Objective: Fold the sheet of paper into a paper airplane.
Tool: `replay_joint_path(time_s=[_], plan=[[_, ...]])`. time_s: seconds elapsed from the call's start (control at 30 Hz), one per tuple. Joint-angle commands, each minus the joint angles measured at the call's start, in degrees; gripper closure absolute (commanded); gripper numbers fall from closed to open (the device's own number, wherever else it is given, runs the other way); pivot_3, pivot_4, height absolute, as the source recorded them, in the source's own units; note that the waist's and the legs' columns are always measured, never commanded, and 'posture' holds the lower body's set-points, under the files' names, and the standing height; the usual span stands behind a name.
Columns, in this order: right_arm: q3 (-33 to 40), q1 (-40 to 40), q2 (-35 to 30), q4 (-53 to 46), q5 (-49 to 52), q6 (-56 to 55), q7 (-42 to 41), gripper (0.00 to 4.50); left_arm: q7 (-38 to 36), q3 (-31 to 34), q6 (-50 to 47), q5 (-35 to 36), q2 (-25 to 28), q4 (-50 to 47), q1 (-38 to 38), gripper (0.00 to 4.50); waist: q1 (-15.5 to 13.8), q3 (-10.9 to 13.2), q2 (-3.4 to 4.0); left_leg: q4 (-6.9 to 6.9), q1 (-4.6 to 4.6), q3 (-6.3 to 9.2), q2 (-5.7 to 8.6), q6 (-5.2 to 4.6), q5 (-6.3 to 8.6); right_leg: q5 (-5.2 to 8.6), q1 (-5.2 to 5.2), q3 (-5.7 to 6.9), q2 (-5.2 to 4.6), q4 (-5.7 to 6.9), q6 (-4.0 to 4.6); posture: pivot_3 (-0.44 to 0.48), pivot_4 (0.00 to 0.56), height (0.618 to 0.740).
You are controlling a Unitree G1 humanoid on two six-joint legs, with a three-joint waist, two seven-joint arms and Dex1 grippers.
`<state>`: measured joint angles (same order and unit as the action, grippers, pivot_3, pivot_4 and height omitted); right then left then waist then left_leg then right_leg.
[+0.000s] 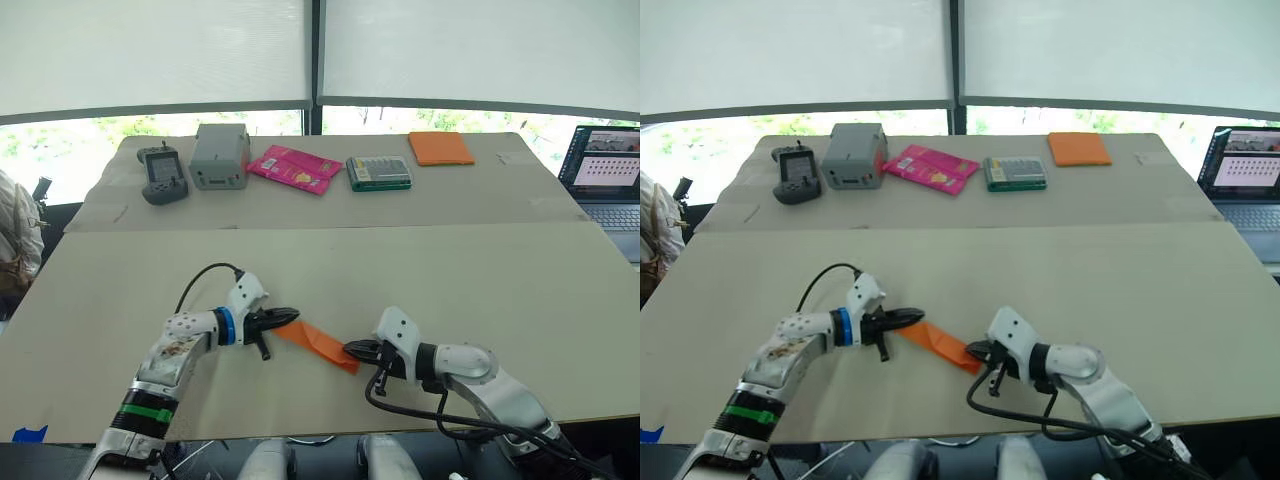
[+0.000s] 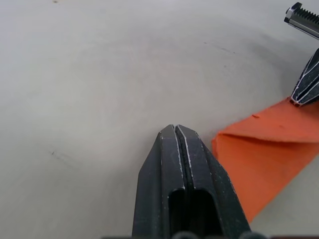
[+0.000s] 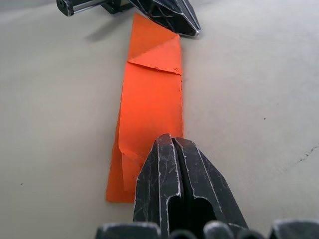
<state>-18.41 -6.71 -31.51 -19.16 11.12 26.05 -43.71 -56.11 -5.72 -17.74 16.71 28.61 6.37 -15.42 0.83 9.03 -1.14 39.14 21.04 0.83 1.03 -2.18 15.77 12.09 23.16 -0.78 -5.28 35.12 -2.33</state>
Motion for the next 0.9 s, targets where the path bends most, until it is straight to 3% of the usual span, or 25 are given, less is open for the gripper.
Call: replay_joint_path(time_s=[0.03, 0.2, 0.37, 0.57, 0.7, 0.9], plan=[[4.27, -1.81, 0.64, -1.2, 3.36, 1.08, -0.43, 4.47, -1.93, 2.43, -1.03, 2.6, 1.65, -1.78, 1.27, 4.5, -0.04, 0.04, 0.0, 0.0, 0.04, 0.0, -0.01, 0.0, 0.0, 0.0, 0.05, 0.0, 0.0, 0.0, 0.0, 0.0, 0.15, 0.74], [10.26, -8.34, -1.1, -8.6, 12.11, 7.02, -3.66, 4.47, -3.8, 5.81, -2.71, 5.5, 4.59, -2.06, -0.73, 4.5, -0.13, 0.24, -0.04, 0.02, 0.84, -0.09, 0.03, 0.23, -0.16, -0.18, 0.99, -0.08, -0.01, 0.13, 0.17, 0.0, 0.15, 0.74], [7.18, -10.81, -4.02, -12.74, 15.61, 14.91, -5.76, 4.47, -7.27, 6.96, -5.9, 7.75, 8.82, -5.83, -1.86, 4.5, -0.62, 0.27, -0.11, -0.13, 1.14, 0.17, 0.02, 0.32, -0.22, -0.23, 1.21, 0.17, 0.04, 0.17, 0.23, 0.0, 0.15, 0.74], [-0.17, -12.3, -4.91, -10.54, 10.17, 16.91, -3.9, 4.47, -10.35, 10.57, -10.63, 13.08, 13.69, -12.96, 2.82, 4.5, -0.08, 0.29, -0.14, -0.13, 1.23, 0.06, 0.1, 0.31, -0.21, -0.23, 1.21, 0.09, -0.09, -0.03, 0.22, 0.0, 0.15, 0.74], [0.46, -13.2, -2.79, -5.89, 7.55, 15.75, -0.25, 4.47, -10.29, 11.67, -12.51, 15.26, 14.86, -16.44, 6.45, 4.5, -0.12, 0.29, -0.14, -0.13, 1.17, 0.08, 0.03, 0.33, -0.22, -0.24, 1.22, 0.1, -0.01, 0.05, 0.23, 0.0, 0.15, 0.74], [4.73, -15.82, -5.28, -0.8, 8.27, 14.42, -3.61, 4.47, -5.99, 9.8, -13.76, 15.12, 12.11, -19.66, 5.99, 4.5, -0.65, 0.3, -0.15, -0.06, 1.15, 0.09, 0.06, 0.37, -0.3, -0.28, 1.17, 0.11, -0.01, 0.11, 0.27, 0.0, 0.15, 0.74]])
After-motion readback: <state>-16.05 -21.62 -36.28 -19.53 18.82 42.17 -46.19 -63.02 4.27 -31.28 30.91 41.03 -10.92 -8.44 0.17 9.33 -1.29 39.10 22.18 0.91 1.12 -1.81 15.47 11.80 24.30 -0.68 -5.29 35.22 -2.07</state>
